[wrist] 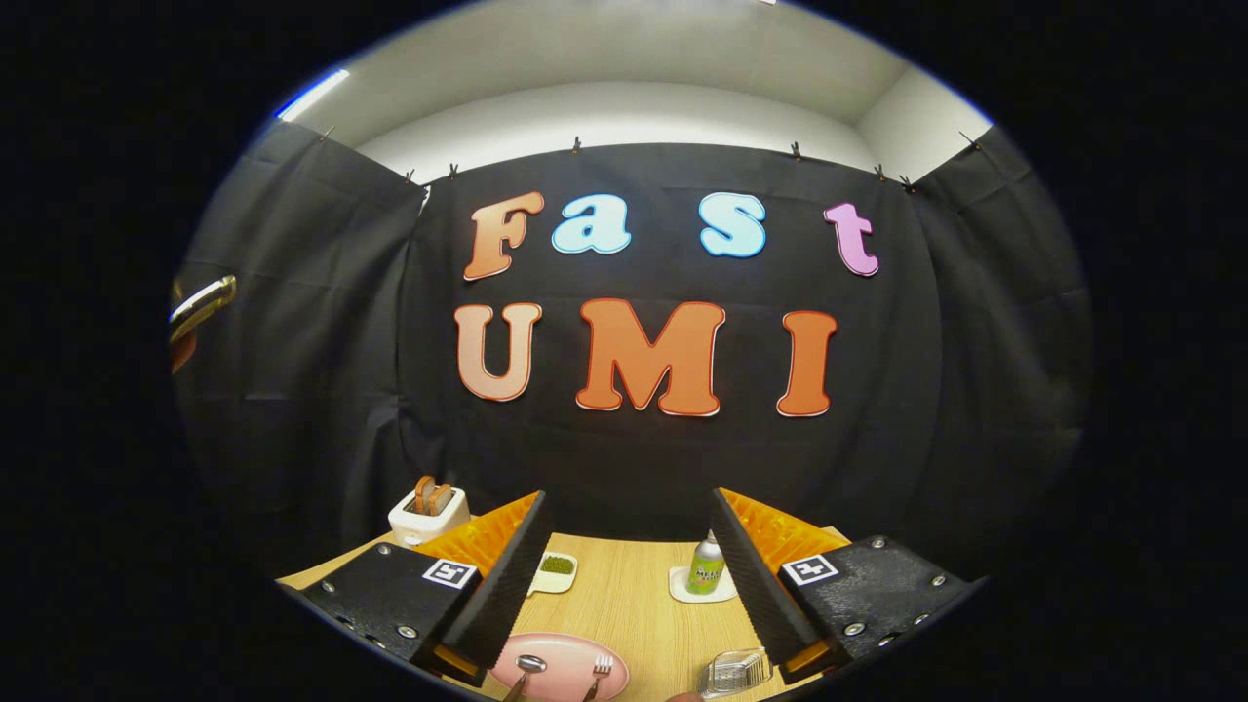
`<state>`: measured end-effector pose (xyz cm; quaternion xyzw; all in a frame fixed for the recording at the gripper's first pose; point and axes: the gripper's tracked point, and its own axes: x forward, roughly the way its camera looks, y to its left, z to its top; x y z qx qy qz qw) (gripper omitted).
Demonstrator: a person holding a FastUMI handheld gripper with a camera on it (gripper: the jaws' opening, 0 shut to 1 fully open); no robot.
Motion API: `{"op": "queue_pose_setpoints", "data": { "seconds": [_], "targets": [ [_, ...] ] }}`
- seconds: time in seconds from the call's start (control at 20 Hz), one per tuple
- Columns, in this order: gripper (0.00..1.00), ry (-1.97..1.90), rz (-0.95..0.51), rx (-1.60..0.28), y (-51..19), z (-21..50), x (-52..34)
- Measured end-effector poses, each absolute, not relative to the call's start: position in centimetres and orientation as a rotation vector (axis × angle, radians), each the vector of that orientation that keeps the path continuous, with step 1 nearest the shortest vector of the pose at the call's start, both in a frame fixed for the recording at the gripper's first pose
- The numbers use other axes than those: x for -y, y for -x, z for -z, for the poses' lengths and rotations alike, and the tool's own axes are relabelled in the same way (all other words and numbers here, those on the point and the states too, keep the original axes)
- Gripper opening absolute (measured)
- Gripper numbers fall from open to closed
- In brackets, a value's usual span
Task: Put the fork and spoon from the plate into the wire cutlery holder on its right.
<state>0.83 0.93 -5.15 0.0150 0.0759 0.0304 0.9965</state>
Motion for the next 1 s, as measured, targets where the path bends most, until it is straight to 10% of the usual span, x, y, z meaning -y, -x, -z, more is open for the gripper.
{"op": "queue_pose_setpoints", "data": {
  "seconds": [1.0],
  "targets": [
    [0.99,-0.015,-0.106,-0.425,0.1,14.3,-6.4]
  ]
}}
